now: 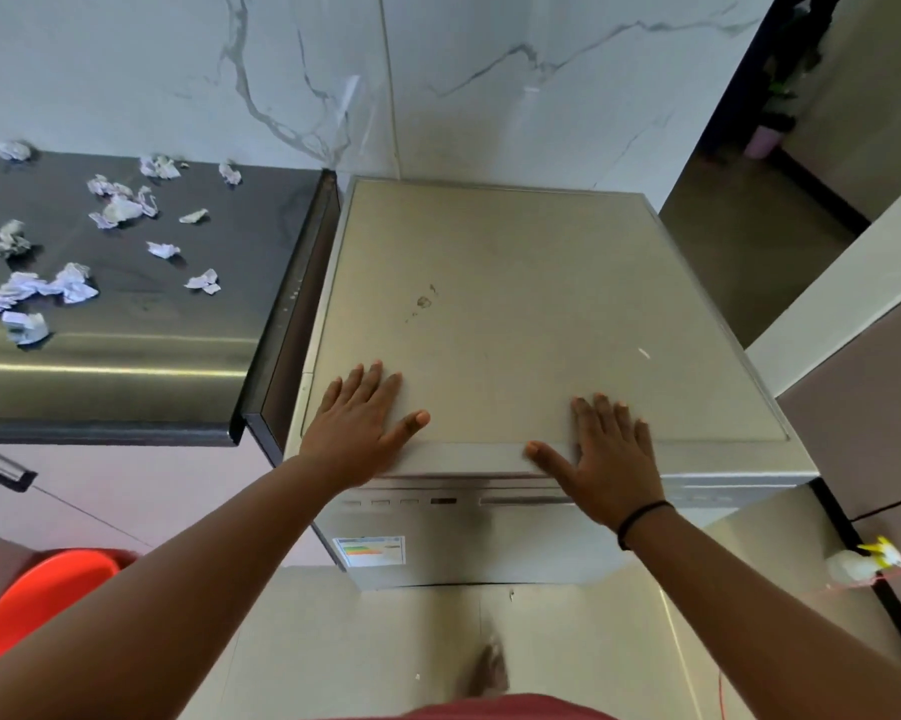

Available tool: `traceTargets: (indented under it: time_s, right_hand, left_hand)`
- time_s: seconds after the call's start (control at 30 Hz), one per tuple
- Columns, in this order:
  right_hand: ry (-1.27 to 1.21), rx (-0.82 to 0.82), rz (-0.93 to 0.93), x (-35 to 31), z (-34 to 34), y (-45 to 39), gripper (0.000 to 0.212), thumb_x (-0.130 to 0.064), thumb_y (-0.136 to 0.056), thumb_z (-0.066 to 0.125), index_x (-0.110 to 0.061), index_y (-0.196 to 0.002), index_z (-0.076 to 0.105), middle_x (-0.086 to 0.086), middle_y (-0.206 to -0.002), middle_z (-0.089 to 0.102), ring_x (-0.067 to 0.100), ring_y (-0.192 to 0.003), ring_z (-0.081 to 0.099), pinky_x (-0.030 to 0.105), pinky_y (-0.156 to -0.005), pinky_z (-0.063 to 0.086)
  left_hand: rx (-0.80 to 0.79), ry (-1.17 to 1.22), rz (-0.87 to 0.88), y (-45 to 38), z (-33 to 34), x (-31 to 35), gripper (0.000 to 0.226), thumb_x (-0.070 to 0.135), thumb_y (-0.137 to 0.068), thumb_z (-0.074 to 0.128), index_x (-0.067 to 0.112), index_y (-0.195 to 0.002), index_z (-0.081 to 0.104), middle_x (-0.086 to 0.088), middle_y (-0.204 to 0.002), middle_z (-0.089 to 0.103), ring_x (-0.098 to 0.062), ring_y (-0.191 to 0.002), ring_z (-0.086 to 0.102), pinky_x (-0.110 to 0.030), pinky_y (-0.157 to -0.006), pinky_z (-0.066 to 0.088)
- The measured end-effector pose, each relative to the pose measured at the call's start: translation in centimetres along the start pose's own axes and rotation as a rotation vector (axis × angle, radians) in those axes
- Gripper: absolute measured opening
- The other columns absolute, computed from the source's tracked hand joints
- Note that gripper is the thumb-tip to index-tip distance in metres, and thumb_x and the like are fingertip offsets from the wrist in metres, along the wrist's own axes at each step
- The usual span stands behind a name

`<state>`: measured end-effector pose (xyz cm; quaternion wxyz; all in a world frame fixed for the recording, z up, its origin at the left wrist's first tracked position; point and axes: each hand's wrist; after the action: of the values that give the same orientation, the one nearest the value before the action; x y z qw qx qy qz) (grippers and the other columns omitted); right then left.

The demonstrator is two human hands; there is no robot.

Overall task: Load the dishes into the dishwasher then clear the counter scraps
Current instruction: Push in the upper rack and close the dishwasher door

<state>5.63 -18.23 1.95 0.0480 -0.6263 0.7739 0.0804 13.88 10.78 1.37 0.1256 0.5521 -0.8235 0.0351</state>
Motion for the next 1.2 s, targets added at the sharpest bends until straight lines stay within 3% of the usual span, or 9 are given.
traceTargets:
  time_s: [0.17, 0.3, 0.43, 0.53, 0.6, 0.67, 0.93, 1.07, 1.2]
  right_hand:
    - [-0.063, 0.046, -0.134, -3.7, -0.2, -5.9, 0.108, -0.09, -0.067, 0.014, -0.024, -0.152, 0.009, 0.007, -0.161, 0.002, 0.029, -0.148, 0.001, 0.045, -0.119, 0.002]
    - [0.012, 0.06, -0.254, -5.2, -1.3, -12.4, 0.107, -0.087, -0.068, 0.008, -0.022, -0.153, 0.004, 0.007, -0.161, -0.002, 0.028, -0.148, -0.005, 0.044, -0.119, -0.003]
    - [0.047, 0.039, -0.31, -6.8, -3.5, -19.4, 0.109, -0.086, -0.066, 0.004, -0.021, -0.153, 0.001, 0.009, -0.161, -0.004, 0.029, -0.148, -0.007, 0.046, -0.118, -0.004]
    - [0.096, 0.029, -0.384, -8.9, -5.2, -24.1, 0.107, -0.083, -0.067, 0.002, -0.019, -0.153, 0.001, 0.01, -0.161, -0.004, 0.031, -0.148, -0.007, 0.047, -0.117, -0.003]
    - [0.144, 0.036, -0.442, -10.9, -6.5, -26.8, 0.098, -0.078, -0.077, 0.012, -0.018, -0.153, 0.0, 0.011, -0.161, -0.006, 0.032, -0.147, -0.007, 0.048, -0.117, -0.002]
    - [0.155, 0.064, -0.488, -13.3, -8.1, -29.7, 0.087, -0.067, -0.089, 0.029, -0.018, -0.153, -0.002, 0.012, -0.16, -0.009, 0.033, -0.147, -0.009, 0.049, -0.117, -0.002]
    - [0.178, 0.384, -0.586, -25.1, -17.8, -42.0, 0.078, -0.043, -0.093, 0.043, -0.018, -0.153, -0.001, 0.015, -0.16, -0.009, 0.038, -0.146, -0.005, 0.054, -0.117, 0.003]
    - [0.26, 0.666, -0.585, -29.6, -22.4, -45.2, 0.08, -0.035, -0.082, 0.058, -0.013, -0.15, 0.025, 0.019, -0.158, 0.012, 0.043, -0.144, 0.011, 0.061, -0.114, 0.008]
    - [0.398, 0.785, -0.547, -32.7, -25.9, -46.6, 0.078, -0.034, -0.09, 0.045, -0.011, -0.153, 0.005, 0.015, -0.16, -0.005, 0.042, -0.145, -0.01, 0.061, -0.112, -0.01]
  left_hand:
    - [-0.02, -0.048, -0.088, -5.0, -1.5, -0.2, 0.086, 0.075, -0.085, 0.014, 0.023, -0.153, 0.001, -0.003, -0.161, -0.008, -0.021, -0.147, -0.012, -0.038, -0.119, -0.008]
    - [-0.008, -0.145, -0.152, -9.8, -3.2, -1.0, 0.086, 0.074, -0.086, 0.016, 0.023, -0.153, 0.002, -0.003, -0.161, -0.006, -0.023, -0.147, -0.009, -0.041, -0.119, -0.006]
    - [0.053, -0.187, -0.211, -14.0, -6.8, -2.3, 0.09, 0.076, -0.082, 0.01, 0.022, -0.153, -0.002, -0.003, -0.16, -0.01, -0.023, -0.146, -0.015, -0.042, -0.119, -0.008]
    - [0.115, -0.188, -0.253, -16.2, -9.0, -3.1, 0.103, 0.082, -0.07, -0.006, 0.022, -0.153, -0.001, -0.004, -0.16, -0.011, -0.023, -0.146, -0.015, -0.043, -0.118, -0.009]
    - [0.149, -0.177, -0.265, -17.5, -10.4, -3.6, 0.115, 0.086, -0.059, -0.019, 0.022, -0.153, 0.0, -0.004, -0.16, -0.011, -0.023, -0.146, -0.014, -0.042, -0.118, -0.008]
    - [0.194, -0.175, -0.274, -19.3, -11.9, -4.5, 0.112, 0.085, -0.061, -0.016, 0.022, -0.153, -0.001, -0.003, -0.16, -0.013, -0.022, -0.146, -0.015, -0.041, -0.116, -0.01]
    - [0.292, -0.301, -0.181, -29.4, -20.7, -9.3, 0.088, 0.075, -0.084, 0.015, 0.024, -0.152, -0.005, 0.004, -0.147, -0.03, -0.023, -0.143, -0.024, -0.04, -0.113, -0.014]
    - [0.4, -0.294, -0.18, -32.2, -25.4, -10.9, 0.081, 0.069, -0.089, 0.022, 0.024, -0.153, 0.0, -0.002, -0.157, -0.021, -0.025, -0.146, -0.017, -0.043, -0.118, -0.007]
    - [0.473, -0.292, -0.18, -32.8, -28.7, -12.0, 0.079, 0.066, -0.092, 0.026, 0.023, -0.153, -0.001, -0.004, -0.159, -0.017, -0.026, -0.146, -0.014, -0.043, -0.12, 0.0]
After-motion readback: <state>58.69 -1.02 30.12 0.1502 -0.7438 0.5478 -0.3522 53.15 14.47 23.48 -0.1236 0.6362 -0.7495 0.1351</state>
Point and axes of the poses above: each hand's wrist, its own y-axis away from the middle knuckle, its own z-axis out of the palm, x = y × z
